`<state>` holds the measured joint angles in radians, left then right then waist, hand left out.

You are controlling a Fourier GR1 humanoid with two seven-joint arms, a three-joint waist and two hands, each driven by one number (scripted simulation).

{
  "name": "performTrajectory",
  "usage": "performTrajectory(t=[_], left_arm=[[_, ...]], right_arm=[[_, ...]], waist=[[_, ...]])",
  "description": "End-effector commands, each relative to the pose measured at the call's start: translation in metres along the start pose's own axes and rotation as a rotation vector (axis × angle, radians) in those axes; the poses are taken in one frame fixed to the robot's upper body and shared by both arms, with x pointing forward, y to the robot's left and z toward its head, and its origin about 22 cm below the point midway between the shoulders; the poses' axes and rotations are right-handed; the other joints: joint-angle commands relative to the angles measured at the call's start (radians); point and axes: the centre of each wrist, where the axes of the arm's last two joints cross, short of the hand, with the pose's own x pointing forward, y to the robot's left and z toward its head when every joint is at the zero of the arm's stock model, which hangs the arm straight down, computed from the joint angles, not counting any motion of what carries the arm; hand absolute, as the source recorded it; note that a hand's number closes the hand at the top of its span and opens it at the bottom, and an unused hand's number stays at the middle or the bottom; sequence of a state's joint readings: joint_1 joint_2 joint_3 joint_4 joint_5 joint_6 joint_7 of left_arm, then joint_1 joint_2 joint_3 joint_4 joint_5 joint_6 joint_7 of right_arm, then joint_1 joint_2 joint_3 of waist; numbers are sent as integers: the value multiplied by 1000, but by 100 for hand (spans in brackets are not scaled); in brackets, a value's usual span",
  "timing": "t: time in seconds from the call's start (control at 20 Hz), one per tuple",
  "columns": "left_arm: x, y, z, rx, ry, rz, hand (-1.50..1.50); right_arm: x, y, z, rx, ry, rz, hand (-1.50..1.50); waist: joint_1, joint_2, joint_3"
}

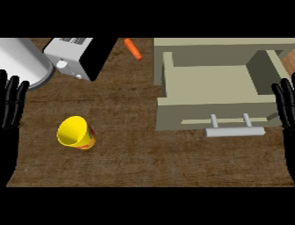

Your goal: Pick up the cup, place it into the drawer and close the drawer

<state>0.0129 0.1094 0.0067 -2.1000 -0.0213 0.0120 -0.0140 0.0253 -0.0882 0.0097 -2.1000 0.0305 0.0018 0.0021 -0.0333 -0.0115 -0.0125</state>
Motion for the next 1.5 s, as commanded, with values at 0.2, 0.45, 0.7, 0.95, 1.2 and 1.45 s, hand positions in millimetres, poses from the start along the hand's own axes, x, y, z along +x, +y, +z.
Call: performTrajectory(t=[0.2, 0.45, 0.7, 0.95, 1.2, 1.45], left_arm=[[-5, -31, -5, 206, -2, -100, -150], [-18, -57, -31, 313, 106, 85, -150], [-23, -80, -23, 306, 101, 95, -150], [-32, -89, -30, 332, 93, 78, -150], [-28, -50, -14, 327, 135, 98, -150], [-51, -60, -23, 358, 150, 74, -150]], right_arm=[[3, 3, 1, 49, -17, -31, -150], [10, 9, -20, 112, 59, -158, -150], [-16, 17, 0, 97, 83, -151, -150], [8, 2, -12, 102, 59, -150, -150], [4, 6, -25, 108, 53, -138, -150], [1, 21, -39, 105, 49, -157, -150]], waist=[[29, 11, 13], [26, 13, 12], [31, 12, 13], [29, 11, 12], [35, 11, 12], [34, 12, 12]])
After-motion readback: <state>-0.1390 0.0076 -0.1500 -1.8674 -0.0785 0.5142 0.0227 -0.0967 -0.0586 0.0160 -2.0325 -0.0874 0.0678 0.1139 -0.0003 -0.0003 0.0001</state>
